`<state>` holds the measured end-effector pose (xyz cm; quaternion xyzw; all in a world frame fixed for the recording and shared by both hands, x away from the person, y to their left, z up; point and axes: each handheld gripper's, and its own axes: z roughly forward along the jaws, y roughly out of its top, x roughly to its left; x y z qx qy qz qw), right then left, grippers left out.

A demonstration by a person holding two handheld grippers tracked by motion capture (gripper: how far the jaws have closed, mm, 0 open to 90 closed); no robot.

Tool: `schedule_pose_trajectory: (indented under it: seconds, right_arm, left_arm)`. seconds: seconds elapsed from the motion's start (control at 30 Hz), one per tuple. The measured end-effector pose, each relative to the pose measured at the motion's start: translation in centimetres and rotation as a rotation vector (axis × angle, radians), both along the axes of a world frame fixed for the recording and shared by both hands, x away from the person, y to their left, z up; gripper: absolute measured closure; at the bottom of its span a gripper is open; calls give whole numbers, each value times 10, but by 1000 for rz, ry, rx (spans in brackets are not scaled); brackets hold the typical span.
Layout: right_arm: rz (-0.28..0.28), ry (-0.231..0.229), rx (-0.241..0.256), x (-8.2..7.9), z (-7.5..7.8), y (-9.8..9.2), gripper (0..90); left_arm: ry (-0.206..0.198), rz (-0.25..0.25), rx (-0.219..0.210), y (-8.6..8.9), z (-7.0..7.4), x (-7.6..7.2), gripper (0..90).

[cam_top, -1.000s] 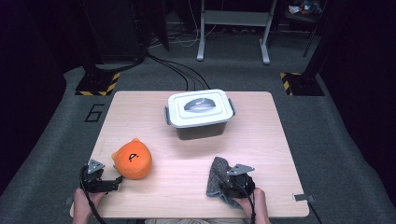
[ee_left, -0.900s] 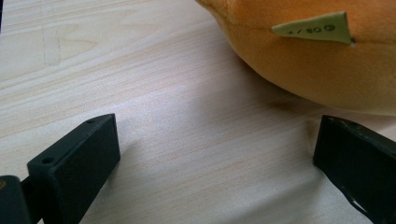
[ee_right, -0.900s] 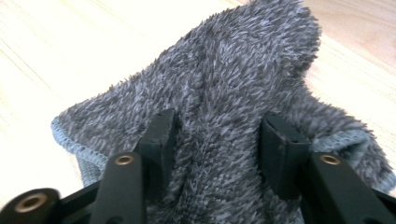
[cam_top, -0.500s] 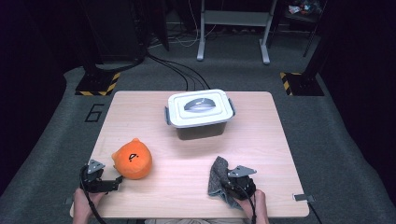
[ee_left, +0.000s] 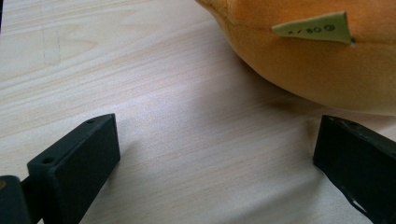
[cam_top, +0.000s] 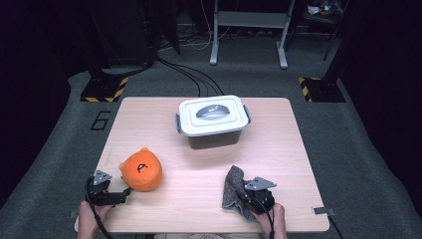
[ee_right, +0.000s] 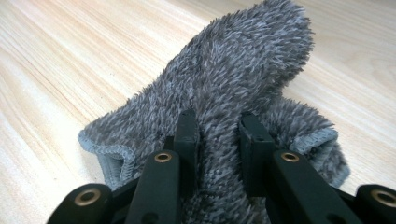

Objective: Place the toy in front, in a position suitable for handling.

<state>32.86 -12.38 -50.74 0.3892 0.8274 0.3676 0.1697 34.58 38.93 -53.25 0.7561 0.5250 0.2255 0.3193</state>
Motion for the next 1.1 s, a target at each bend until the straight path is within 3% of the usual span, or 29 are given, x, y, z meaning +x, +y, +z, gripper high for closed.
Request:
schedule_pose_trajectory:
  seconds: [0.43, 0.8, 1.1]
  right_arm:
    - [-46, -40, 45, 2, 17, -19, 723]
    - [-143, -87, 64, 11, 35, -51, 722]
    - [-209, -104, 73, 18, 40, -69, 720]
  left_arm:
    - [2, -1, 0, 0, 0, 0, 2]
    - [-1, 1, 0, 0, 0, 0, 2]
    - [2, -1, 0, 0, 0, 0, 2]
